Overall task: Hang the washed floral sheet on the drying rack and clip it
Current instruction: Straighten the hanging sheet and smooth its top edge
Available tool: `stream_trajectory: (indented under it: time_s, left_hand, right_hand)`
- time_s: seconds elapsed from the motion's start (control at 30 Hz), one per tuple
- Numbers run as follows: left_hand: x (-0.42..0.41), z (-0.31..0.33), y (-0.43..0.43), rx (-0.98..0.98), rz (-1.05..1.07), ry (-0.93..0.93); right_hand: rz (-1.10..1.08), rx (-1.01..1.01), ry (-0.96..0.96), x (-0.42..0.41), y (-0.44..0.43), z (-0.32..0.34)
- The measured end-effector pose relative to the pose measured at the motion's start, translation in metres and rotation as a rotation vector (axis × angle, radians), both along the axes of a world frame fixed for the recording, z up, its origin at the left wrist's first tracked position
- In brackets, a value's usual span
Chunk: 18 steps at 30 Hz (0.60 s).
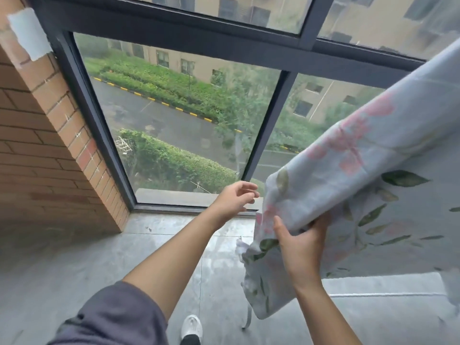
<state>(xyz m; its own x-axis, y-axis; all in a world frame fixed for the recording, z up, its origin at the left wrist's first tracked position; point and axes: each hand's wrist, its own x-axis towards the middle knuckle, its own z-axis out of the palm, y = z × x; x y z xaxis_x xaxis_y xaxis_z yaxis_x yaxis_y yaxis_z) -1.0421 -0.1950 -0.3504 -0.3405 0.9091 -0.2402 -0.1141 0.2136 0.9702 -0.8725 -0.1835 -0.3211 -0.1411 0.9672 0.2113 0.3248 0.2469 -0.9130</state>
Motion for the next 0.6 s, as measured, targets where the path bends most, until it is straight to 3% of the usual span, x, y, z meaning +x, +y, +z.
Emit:
stream_trajectory:
  time_s: [0.23,0.43,0.6]
  left_hand:
    - [-0.02,0.03,0.046,0.159,-0.335,-0.011]
    - [-0.023,0.039,0.069,0.286,-0.702,-0.045]
    - [-0.049,0.053,0.074,0.365,-0.795,-0.058]
  right_hand:
    - [-0.214,-0.067,-0.041,-0.013,0.004,0.016]
    - [-0.383,-0.058,0.058,-0.039,-0.002,0.023]
    - [-0.541,-0.111,-0.196,-0.067,-0.027,0.024]
